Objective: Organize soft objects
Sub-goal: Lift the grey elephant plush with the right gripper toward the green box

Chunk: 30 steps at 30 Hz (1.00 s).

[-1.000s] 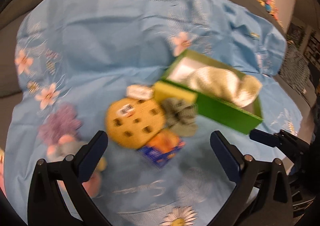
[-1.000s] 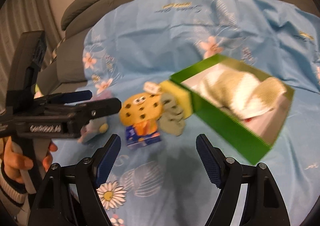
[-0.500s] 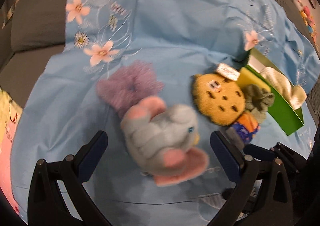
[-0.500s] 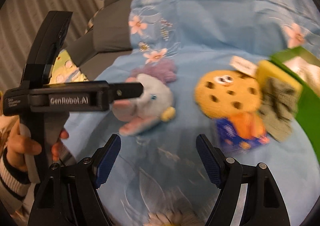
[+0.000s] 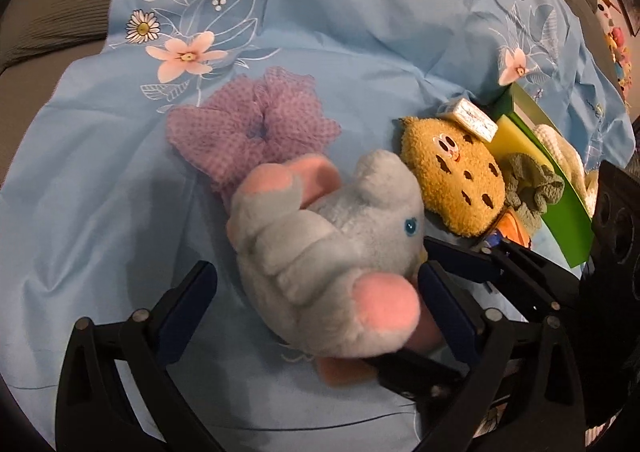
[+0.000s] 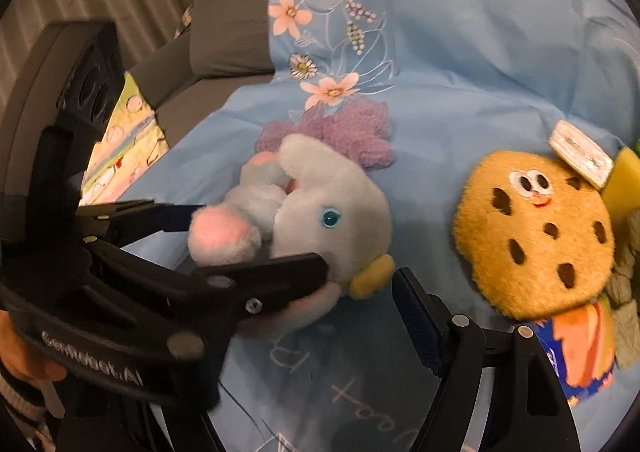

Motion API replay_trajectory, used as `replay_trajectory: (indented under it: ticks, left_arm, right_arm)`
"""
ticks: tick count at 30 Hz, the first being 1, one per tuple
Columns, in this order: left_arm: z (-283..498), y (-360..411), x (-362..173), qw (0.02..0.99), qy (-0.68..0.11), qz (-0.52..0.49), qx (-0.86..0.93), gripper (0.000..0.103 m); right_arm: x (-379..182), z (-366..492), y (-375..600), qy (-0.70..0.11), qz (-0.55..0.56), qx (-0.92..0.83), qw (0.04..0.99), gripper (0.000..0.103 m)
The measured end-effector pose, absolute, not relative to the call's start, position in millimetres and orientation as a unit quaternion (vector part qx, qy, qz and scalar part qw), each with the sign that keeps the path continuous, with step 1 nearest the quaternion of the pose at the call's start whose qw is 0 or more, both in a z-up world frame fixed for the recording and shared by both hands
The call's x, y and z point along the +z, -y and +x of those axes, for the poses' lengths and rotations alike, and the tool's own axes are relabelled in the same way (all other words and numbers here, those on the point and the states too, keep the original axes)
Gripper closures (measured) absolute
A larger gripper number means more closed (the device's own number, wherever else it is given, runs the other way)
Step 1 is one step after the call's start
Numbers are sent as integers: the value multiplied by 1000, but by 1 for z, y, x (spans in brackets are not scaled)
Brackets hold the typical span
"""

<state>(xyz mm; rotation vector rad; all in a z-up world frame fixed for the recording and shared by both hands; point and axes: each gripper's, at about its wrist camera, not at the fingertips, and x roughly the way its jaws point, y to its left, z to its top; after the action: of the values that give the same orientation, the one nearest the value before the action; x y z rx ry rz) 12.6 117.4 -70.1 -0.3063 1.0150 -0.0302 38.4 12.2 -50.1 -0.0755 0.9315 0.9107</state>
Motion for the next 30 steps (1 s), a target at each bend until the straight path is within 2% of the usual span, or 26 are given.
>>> replay_trajectory:
  ticks: [2,4,6,8,16,30]
  left_arm:
    - [14,-116,-72,861,-486,-149,-25,18]
    - [15,-113,-74,862,-486,-142,-26,18]
    - [16,-113,-74,864,-484,-139,-26,18]
    - [16,-112,-74,865,-482,-134,-27,20]
    - [11,-102,-58,879,-465,-106,-31,20]
    - [7,-43,6,912,-402,-42,-74,20]
  right_arm:
    - [-51,38,-14,-430,-39,425,795,25]
    - [-52,39,-13,-428,-41,424,797,29]
    - [-52,41,-12,-428,-46,420,799,41]
    - [-53,42,-11,-427,-53,420,799,46]
    - [-44,34,1,-410,-41,423,807,48]
    - [12,20,65,-338,-3,389,857,48]
